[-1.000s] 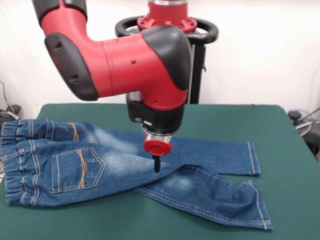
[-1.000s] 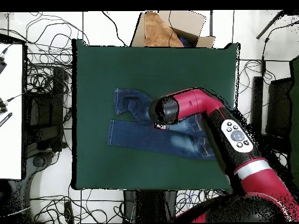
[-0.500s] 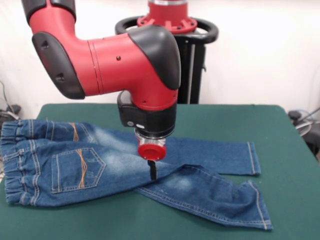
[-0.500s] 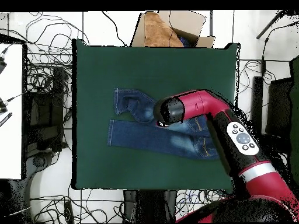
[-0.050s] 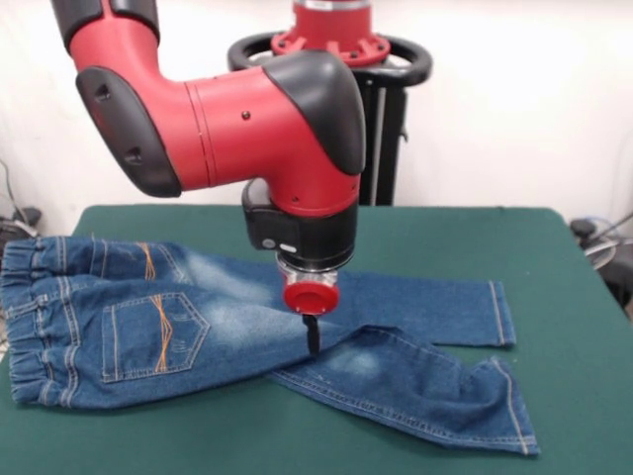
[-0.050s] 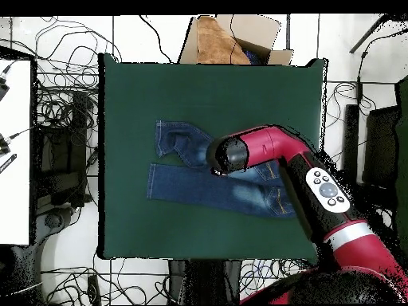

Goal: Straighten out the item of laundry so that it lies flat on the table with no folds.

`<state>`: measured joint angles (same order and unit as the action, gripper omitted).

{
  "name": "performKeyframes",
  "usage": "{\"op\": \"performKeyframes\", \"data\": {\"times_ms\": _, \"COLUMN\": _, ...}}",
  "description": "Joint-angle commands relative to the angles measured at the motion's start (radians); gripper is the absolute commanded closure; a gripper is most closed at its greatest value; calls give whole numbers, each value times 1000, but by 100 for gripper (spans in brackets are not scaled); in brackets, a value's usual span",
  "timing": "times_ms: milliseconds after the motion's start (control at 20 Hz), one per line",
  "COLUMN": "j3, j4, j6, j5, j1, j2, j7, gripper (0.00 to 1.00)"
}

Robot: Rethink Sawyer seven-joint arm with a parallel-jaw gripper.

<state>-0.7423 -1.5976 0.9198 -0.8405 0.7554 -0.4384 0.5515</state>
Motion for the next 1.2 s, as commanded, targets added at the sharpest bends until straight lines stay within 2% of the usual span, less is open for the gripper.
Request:
{"op": "performKeyframes", "data": {"times_ms": 50, "j3": -48, "j4": -48, "j6": -34, "j5": -2, "j1": -32, "j2": 34, "j7": -130, "gripper": 0}}
{"op": "performKeyframes", "data": {"times_ms": 1200, "j3": -3, "j4": -12, "j6": 1, "j5": -26, "j1": -51, "j2": 72, "j7": -135, "gripper": 0}}
